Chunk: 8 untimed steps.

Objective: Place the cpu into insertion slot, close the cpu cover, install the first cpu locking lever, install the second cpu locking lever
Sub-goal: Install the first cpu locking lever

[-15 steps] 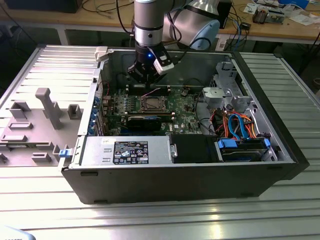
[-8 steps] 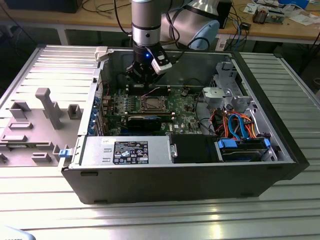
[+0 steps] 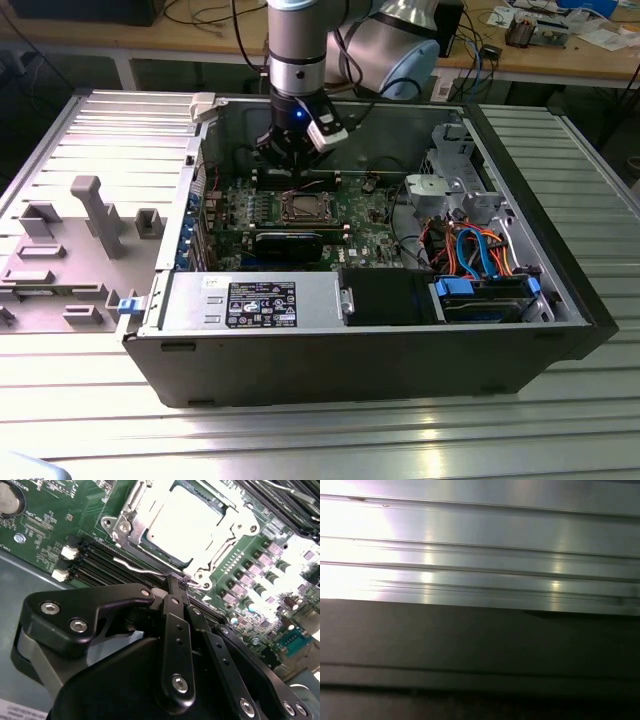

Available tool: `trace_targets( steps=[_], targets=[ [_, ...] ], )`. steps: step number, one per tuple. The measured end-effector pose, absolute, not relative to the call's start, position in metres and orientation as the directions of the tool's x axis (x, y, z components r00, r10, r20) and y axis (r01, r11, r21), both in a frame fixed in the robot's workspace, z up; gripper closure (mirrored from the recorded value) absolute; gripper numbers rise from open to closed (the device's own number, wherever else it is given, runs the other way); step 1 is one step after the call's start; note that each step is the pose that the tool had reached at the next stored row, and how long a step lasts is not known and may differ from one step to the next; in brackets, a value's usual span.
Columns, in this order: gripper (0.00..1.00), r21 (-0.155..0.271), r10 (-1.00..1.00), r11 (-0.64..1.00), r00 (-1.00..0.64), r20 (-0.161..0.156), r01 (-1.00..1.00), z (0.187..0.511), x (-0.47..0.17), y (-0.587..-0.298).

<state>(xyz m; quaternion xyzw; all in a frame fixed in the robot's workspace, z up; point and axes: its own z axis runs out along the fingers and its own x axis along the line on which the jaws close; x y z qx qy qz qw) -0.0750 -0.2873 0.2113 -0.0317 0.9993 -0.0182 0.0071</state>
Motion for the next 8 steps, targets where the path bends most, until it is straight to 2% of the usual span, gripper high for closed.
trace_targets(
  steps=[8],
  targets=[
    [0.89,-0.037,-0.064,0.997,-0.998,-0.012,-0.064,0.207,-0.06,-0.287]
  ],
)
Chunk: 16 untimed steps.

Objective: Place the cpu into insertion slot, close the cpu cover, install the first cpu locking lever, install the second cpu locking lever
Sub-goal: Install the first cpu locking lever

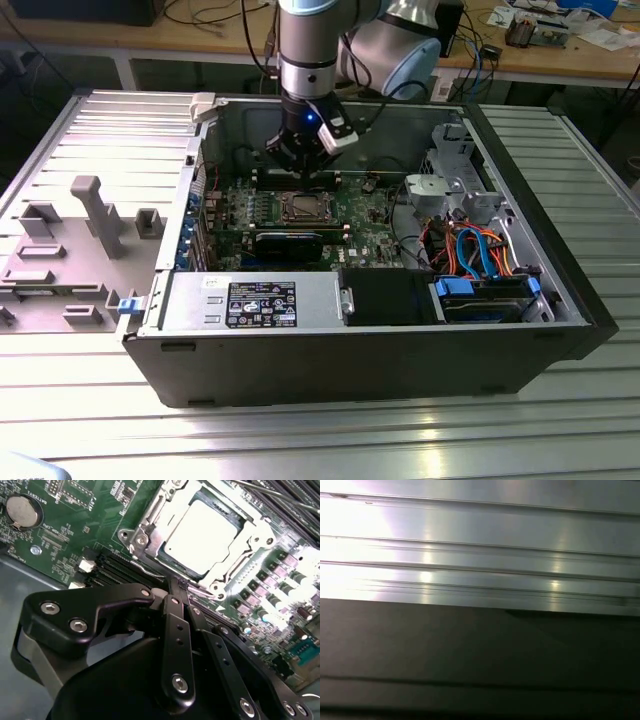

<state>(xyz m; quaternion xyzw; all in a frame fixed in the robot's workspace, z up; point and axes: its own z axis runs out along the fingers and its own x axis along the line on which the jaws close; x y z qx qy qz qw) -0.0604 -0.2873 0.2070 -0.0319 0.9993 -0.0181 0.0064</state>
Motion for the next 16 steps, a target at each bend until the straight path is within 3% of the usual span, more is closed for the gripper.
trace_targets(
  steps=[16],
  targets=[
    [0.89,-0.031,-0.064,0.997,-0.998,-0.012,-0.064,0.202,-0.045,-0.287]
  ],
)
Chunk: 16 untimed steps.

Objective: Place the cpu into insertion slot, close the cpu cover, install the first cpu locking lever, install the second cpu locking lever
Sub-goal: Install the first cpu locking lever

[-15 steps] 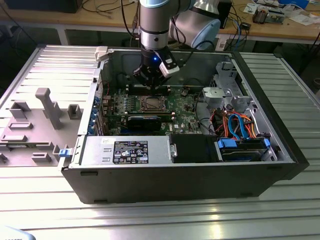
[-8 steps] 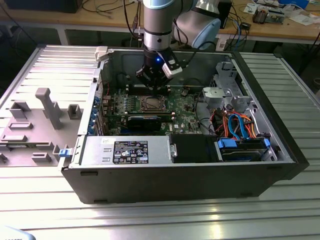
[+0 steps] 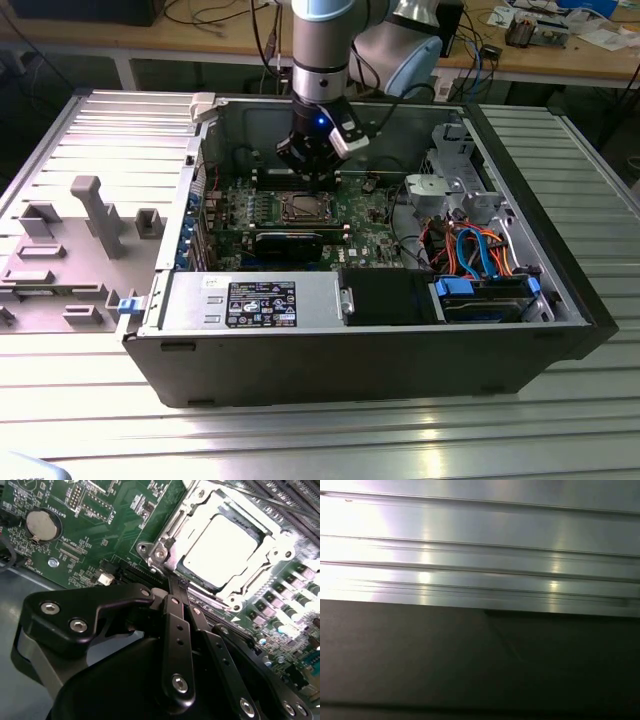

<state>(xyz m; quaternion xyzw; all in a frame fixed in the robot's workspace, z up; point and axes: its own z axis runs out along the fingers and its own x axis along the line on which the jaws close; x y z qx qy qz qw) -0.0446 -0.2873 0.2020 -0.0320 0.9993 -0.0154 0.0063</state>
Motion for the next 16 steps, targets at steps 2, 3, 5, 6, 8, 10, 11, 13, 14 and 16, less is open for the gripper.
trace_targets(
  steps=[2,3,5,6,8,10,11,13,14,16],
  targets=[
    [0.89,-0.027,-0.065,0.998,-0.998,-0.012,-0.064,0.202,-0.044,-0.287],
    [0.89,-0.025,-0.065,0.998,-0.998,-0.012,-0.065,0.202,-0.044,-0.287],
    [0.89,-0.024,-0.066,0.998,-0.998,-0.012,-0.065,0.202,-0.044,-0.287],
    [0.89,-0.024,-0.066,0.998,-0.998,-0.012,-0.065,0.202,-0.044,-0.287],
    [0.89,-0.024,-0.066,0.998,-0.998,-0.013,-0.065,0.207,-0.044,-0.287],
    [0.89,-0.02,-0.066,0.998,-0.998,-0.009,-0.065,0.202,-0.044,-0.293],
    [0.89,-0.015,-0.067,0.998,-0.998,-0.009,-0.067,0.202,-0.044,-0.292],
    [0.89,-0.016,-0.068,0.998,-0.998,-0.009,-0.068,0.214,-0.044,-0.298],
    [0.89,-0.016,-0.068,0.998,-0.998,-0.009,-0.068,0.214,-0.044,-0.301],
    [0.89,-0.016,-0.068,0.998,-0.998,-0.009,-0.068,0.214,-0.044,-0.304]
  ],
)
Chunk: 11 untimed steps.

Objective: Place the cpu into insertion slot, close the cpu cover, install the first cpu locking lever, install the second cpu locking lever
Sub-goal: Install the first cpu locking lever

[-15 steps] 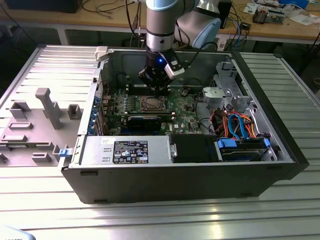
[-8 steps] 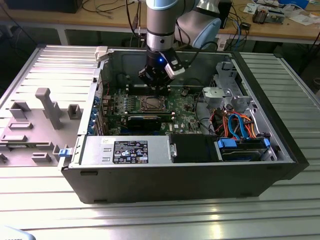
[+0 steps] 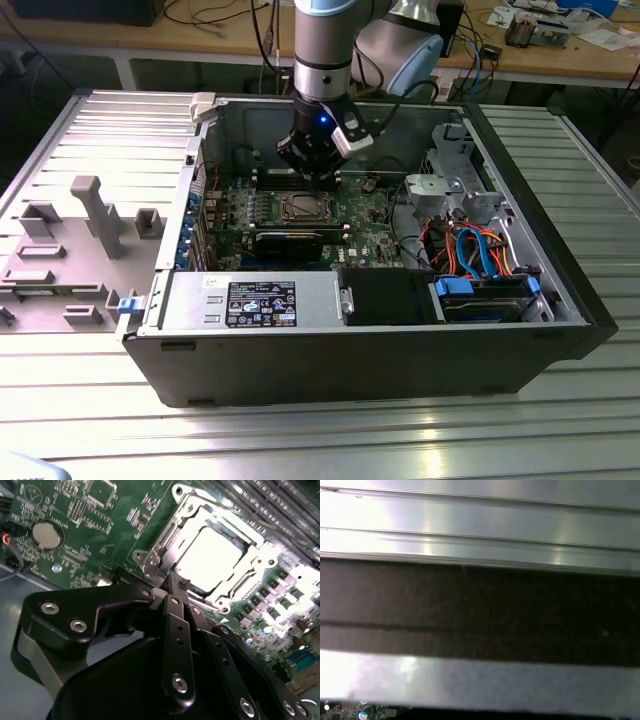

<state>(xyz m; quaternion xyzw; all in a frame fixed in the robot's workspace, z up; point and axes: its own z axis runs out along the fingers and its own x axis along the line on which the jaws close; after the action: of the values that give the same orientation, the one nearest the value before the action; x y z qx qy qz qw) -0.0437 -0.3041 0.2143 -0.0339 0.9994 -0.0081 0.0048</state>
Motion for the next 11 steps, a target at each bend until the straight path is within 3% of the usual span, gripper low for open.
trace_targets(
  steps=[11],
  targets=[
    [0.89,-0.016,-0.068,0.998,-0.998,-0.009,-0.068,0.214,-0.044,-0.322]
  ],
)
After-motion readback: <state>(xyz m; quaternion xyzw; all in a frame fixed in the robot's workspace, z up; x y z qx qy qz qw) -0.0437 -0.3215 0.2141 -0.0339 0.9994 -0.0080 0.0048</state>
